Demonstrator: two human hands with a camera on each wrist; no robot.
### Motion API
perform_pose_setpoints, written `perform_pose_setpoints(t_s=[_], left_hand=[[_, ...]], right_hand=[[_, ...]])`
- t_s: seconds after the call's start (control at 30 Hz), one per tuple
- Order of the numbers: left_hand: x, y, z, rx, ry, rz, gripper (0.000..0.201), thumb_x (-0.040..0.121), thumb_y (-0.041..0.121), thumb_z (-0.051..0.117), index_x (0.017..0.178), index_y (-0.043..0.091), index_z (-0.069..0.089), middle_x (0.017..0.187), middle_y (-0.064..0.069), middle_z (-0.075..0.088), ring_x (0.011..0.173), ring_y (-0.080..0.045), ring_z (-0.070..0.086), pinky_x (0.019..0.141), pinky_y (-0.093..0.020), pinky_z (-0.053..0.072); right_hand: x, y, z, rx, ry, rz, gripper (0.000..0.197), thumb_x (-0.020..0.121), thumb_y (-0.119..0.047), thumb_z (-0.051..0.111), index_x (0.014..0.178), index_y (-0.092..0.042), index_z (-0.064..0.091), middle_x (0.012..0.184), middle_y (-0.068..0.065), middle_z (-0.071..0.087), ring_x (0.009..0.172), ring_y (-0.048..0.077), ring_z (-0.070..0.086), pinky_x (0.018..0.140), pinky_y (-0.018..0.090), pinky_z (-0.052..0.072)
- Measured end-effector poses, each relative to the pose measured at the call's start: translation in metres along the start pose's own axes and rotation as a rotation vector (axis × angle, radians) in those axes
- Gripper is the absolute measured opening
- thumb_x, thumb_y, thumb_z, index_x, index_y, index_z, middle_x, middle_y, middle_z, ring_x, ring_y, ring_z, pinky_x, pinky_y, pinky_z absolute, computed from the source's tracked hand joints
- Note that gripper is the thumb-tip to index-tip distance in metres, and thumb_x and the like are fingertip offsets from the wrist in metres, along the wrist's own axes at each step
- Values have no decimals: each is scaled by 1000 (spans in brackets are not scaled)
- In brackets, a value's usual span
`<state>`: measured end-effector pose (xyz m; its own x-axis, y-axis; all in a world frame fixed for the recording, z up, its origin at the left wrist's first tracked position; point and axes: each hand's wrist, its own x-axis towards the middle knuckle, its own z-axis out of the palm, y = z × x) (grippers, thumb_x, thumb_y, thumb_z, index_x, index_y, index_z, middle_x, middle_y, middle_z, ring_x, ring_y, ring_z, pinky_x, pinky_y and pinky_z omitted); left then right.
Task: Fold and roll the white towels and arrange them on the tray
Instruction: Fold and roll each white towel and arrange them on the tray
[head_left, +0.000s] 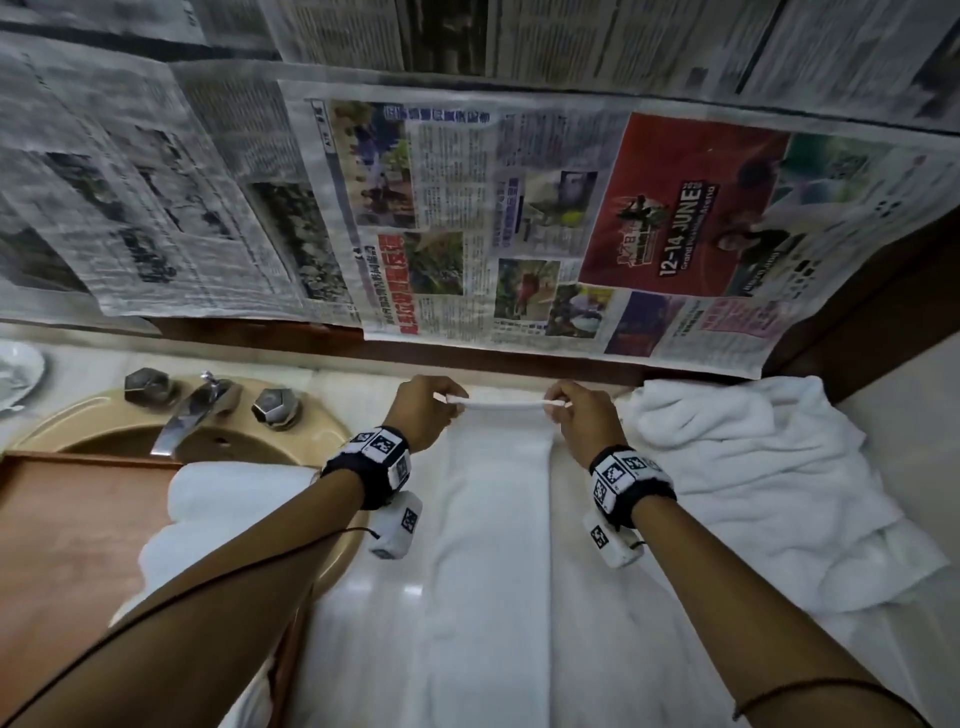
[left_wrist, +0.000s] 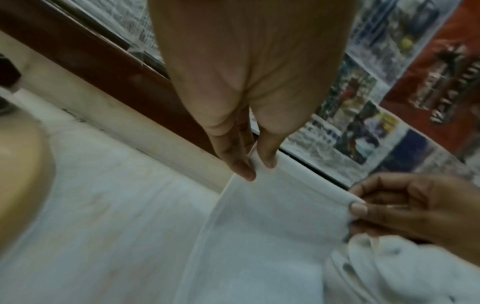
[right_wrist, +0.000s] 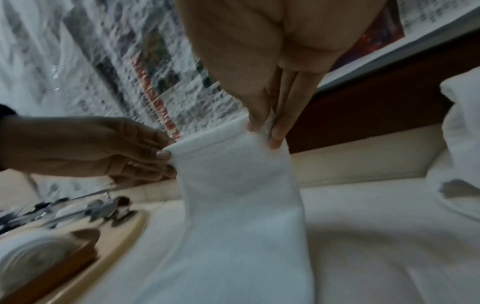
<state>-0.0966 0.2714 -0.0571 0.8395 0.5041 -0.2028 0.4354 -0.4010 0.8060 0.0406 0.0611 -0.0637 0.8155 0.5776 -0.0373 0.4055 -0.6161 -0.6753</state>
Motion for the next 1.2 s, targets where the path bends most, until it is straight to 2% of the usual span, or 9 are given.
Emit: perform_pose_setpoints(t_s=[0.1,0.2,0.37,0.47,0.57,0.63,0.7,0.77,1.2], left_hand=[[-23,-13,6,146,-69,118,10,90,11,67,97,16,72,100,-3,64,80,-16,65,71,-22,47],[-51,-28,14,218,-73,214,13,90,12,67,98,20,71,99,4,61,80,-12,62,76,-25,48],[-88,-59,39,371,-149,198,15,93,18,61,105,25,66,108,6,57,94,-14,59,82,-33,49],[-106,-75,57,536,-196,215,27,90,17,65,116,18,63,123,-4,55,114,-26,52,92,-39,46],[-125,-85,78,595,-186,283,48,82,20,73,127,14,59,135,-13,52,125,-36,49,98,-45,44],[-134,-86,90,643,-231,282,65,88,34,67,145,15,43,154,-13,34,141,-34,34,111,-47,33],[-143,-94,100,710,-315,242,79,96,51,49,157,19,11,164,-4,-2,151,-22,0,120,-45,11],[-147,-103,105,770,-378,213,83,98,59,37,156,24,-10,160,2,-24,148,-17,-18,120,-46,-1],[-60,-96,97,828,-436,168,77,101,54,28,152,28,-23,157,6,-34,146,-14,-26,119,-55,-2]], right_hand=[[-31,12,7,-67,-21,-90,16,89,-8,60,95,-22,65,86,-2,69,79,19,63,73,36,52],[-65,23,14,-121,-25,-159,21,91,-6,58,105,-18,69,103,-3,68,91,18,63,80,33,52],[-112,45,36,-309,-80,-237,22,81,-2,68,96,-18,70,95,-3,65,88,22,61,68,34,52],[-129,55,50,-337,-224,-213,32,77,-12,76,108,-17,68,114,0,60,106,25,57,89,37,48],[-150,59,61,-342,-339,-187,66,84,-39,72,140,-17,47,153,2,33,140,21,29,115,34,26],[-159,61,69,-371,-406,-195,90,85,-50,68,154,-16,22,163,1,5,149,17,5,121,32,10],[-166,64,77,-440,-494,-185,105,85,-57,64,156,-15,0,162,2,-17,149,17,-13,121,34,2],[-168,68,83,-512,-565,-156,108,86,-61,58,155,-15,-12,159,4,-27,148,18,-21,122,40,-1],[-78,68,85,-570,-616,-103,104,90,-58,53,153,-15,-17,155,4,-33,147,20,-23,122,43,-4]])
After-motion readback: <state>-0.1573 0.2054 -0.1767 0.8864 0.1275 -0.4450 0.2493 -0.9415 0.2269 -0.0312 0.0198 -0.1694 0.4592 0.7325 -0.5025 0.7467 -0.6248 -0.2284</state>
